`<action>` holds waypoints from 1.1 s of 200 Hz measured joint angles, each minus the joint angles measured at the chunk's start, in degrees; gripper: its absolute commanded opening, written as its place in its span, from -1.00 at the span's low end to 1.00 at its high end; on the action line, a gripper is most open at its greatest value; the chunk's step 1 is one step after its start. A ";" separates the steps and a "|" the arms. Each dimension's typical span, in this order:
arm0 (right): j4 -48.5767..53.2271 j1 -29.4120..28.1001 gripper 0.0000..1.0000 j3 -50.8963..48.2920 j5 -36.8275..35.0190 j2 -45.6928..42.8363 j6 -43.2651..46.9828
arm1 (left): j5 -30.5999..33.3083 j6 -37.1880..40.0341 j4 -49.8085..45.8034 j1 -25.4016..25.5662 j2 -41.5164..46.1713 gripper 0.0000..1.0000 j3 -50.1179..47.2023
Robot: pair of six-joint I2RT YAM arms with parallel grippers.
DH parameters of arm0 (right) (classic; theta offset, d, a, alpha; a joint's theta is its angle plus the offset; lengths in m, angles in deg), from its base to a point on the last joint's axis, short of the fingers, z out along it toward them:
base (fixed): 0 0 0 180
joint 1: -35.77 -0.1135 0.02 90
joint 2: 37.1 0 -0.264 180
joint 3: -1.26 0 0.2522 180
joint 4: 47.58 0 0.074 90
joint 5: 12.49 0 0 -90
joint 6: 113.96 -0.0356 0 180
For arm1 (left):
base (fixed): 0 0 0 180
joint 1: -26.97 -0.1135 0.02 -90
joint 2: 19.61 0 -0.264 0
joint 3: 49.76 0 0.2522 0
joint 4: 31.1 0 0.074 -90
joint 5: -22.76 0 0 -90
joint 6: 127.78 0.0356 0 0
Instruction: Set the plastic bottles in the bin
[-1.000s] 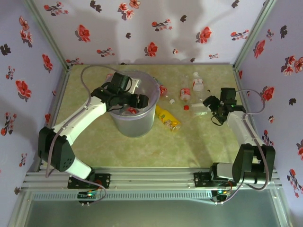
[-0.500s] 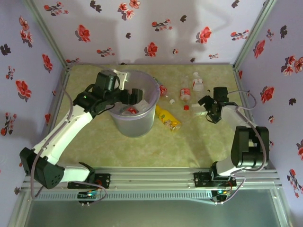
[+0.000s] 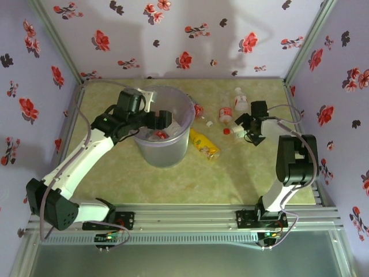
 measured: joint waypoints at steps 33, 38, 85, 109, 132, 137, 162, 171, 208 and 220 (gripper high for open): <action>0.70 -0.44 0.98 1.18 -1.20 2.71 0.00 | 0.00 0.00 0.22 -0.24 0.00 0.89 -0.02; 0.90 -0.50 0.97 1.42 -1.27 2.73 0.00 | 0.00 0.00 0.22 -0.28 0.00 0.89 -0.02; 1.33 -0.74 0.79 1.86 -2.82 2.97 0.66 | 0.00 0.00 0.59 -0.50 0.00 0.89 -0.07; 2.05 -0.74 0.68 1.86 -3.85 2.73 1.64 | -0.02 0.00 0.59 -0.50 0.00 0.89 -0.07; 2.64 -0.74 0.57 1.86 -4.31 1.42 2.43 | -0.07 0.00 0.68 -0.50 0.00 0.89 -0.07; 2.78 -0.74 0.54 1.84 -4.31 0.98 2.62 | -0.07 0.00 0.76 -0.50 0.00 0.89 -0.07; 3.10 -0.74 0.41 0.72 -4.24 -2.38 3.91 | -0.24 0.00 1.01 -0.50 0.00 0.89 -0.07; 3.28 -0.74 0.38 -0.11 -4.09 -4.00 4.42 | -0.26 0.00 1.01 -0.50 0.00 0.89 -0.07; 5.05 -0.52 0.69 -4.61 -4.00 -11.87 6.56 | -0.92 -0.02 1.01 -0.50 0.00 0.89 -0.07; 5.60 0.00 0.81 -4.81 -3.56 -12.66 7.78 | -1.14 -0.04 1.01 -0.50 0.00 0.89 -0.07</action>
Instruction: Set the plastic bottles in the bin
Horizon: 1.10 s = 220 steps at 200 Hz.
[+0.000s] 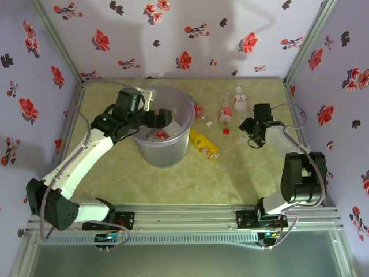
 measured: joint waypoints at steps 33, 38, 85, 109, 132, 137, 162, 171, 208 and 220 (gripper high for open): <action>0.92 0.90 0.94 1.44 2.10 1.79 1.66 | -0.46 -0.61 0.07 0.00 0.02 0.89 0.00; 1.03 0.90 0.94 2.21 2.40 2.64 1.95 | -0.52 -0.61 0.13 0.00 0.02 0.89 0.00; 1.18 0.98 0.88 8.57 3.85 10.36 4.33 | -0.61 -0.61 0.24 0.00 0.02 0.89 0.00; 1.14 1.07 0.79 10.84 4.48 14.36 5.05 | -1.03 -0.81 0.39 0.00 0.00 0.89 0.00; 1.25 1.07 0.65 11.30 4.48 16.13 5.90 | -1.62 -1.05 0.74 0.00 -0.22 0.89 0.02; 1.27 1.07 0.62 11.30 4.48 16.20 6.21 | -1.77 -1.07 0.83 0.00 -0.33 0.89 0.02; 1.27 1.25 0.45 11.30 4.48 16.24 6.95 | -2.62 -1.09 1.38 0.00 -0.92 0.89 0.09; 1.33 1.33 0.37 11.30 4.48 16.24 7.21 | -2.89 -1.07 1.36 0.00 -1.22 0.89 0.17; 1.38 1.44 0.26 11.30 4.48 16.13 7.56 | -3.56 -1.27 1.73 0.00 -2.25 0.89 0.70; 1.81 1.44 0.25 11.30 4.48 15.91 7.76 | -3.74 -1.27 1.70 0.00 -2.36 0.89 1.01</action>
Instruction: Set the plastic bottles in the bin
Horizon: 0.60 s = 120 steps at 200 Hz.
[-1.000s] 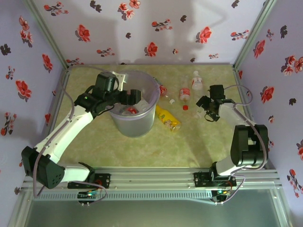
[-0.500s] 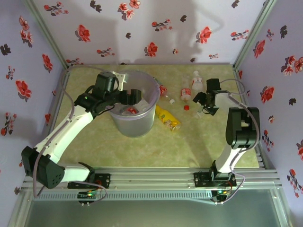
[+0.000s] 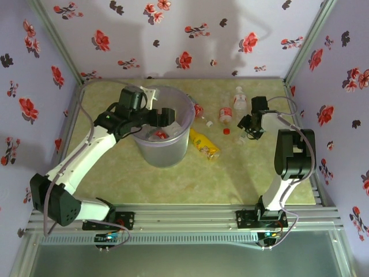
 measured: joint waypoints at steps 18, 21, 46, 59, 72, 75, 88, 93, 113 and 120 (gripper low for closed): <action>0.85 0.07 0.24 -0.39 0.02 -1.46 0.20 | -0.33 0.00 -0.02 0.00 -0.09 0.89 0.94; 1.01 0.07 0.24 -0.50 0.02 -1.84 0.20 | -0.33 0.00 -0.04 0.00 -0.11 0.89 1.11; 2.51 0.26 0.18 -1.31 0.46 -6.99 0.22 | -0.57 0.07 -0.09 0.00 -0.11 0.90 2.78; 3.48 0.48 0.16 -1.66 1.38 -10.82 0.20 | -1.07 0.24 -0.22 0.00 -0.11 0.93 3.63; 3.87 0.57 0.15 -2.01 2.58 -14.73 0.20 | -1.86 0.28 -0.24 0.00 -0.11 0.96 4.46; 3.96 0.61 0.14 -2.10 2.93 -15.58 0.20 | -2.05 0.31 -0.22 0.00 -0.11 0.97 4.63; 4.09 0.74 0.12 -2.60 4.83 -19.58 0.15 | -3.19 0.35 -0.22 0.00 -0.11 0.99 5.35; 4.02 0.74 0.10 -2.82 5.79 -21.09 0.09 | -3.69 0.39 -0.20 0.00 -0.11 0.99 5.57; 1.31 0.63 0.01 -4.90 10.49 -27.06 -2.54 | -6.23 0.46 0.00 0.00 -0.11 0.99 6.32; -1.20 0.26 0.00 -6.29 12.22 -29.05 -4.48 | -7.26 0.48 -0.02 0.02 -0.11 0.99 6.67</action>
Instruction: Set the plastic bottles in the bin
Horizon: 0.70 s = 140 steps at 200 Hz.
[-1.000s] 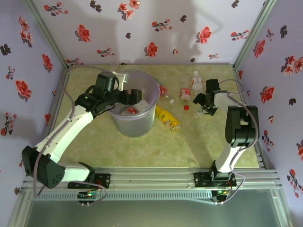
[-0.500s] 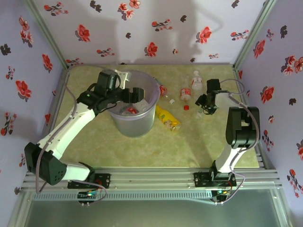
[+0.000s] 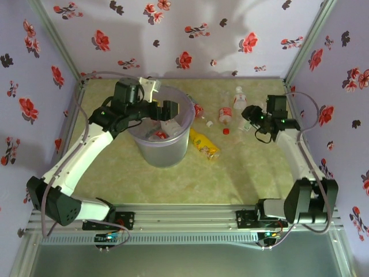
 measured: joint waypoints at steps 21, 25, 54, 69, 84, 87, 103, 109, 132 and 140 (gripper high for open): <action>-6.03 -2.82 0.00 -2.36 2.71 -3.52 -5.33 | -2.03 0.22 -0.17 0.44 -0.07 0.99 1.42; -6.71 -3.65 -0.01 -2.38 2.80 -3.78 -6.10 | -2.19 0.31 -0.26 0.66 -0.13 0.99 1.81; -10.86 -10.56 -0.05 -2.29 1.44 -5.62 -10.60 | -3.19 0.87 -0.74 3.89 -0.44 0.99 4.94; -12.17 -13.46 -0.05 -2.14 0.42 -6.38 -12.20 | -3.63 1.09 -0.57 6.54 -0.96 0.99 6.36; -13.60 -15.39 -0.05 -1.84 -0.28 -6.45 -13.51 | -4.09 1.11 0.04 9.22 -2.34 0.99 7.65; -13.99 -15.78 -0.05 -1.84 -0.42 -6.43 -13.81 | -4.11 1.11 0.07 9.68 -2.69 0.99 7.93; -15.67 -17.05 -0.06 -1.84 -0.44 -6.36 -15.17 | -4.48 1.33 0.26 11.72 -5.14 0.99 9.27; -16.35 -17.46 -0.07 -1.84 -0.44 -6.36 -15.58 | -4.50 1.38 0.15 12.22 -6.08 0.99 9.70; -18.67 -18.99 -0.07 -1.18 -0.42 -6.43 -16.52 | -4.50 1.51 0.02 13.27 -9.53 0.99 10.97; -19.54 -19.50 -0.08 -0.96 -0.42 -6.54 -16.65 | -4.52 1.51 -0.13 13.40 -10.49 0.99 11.37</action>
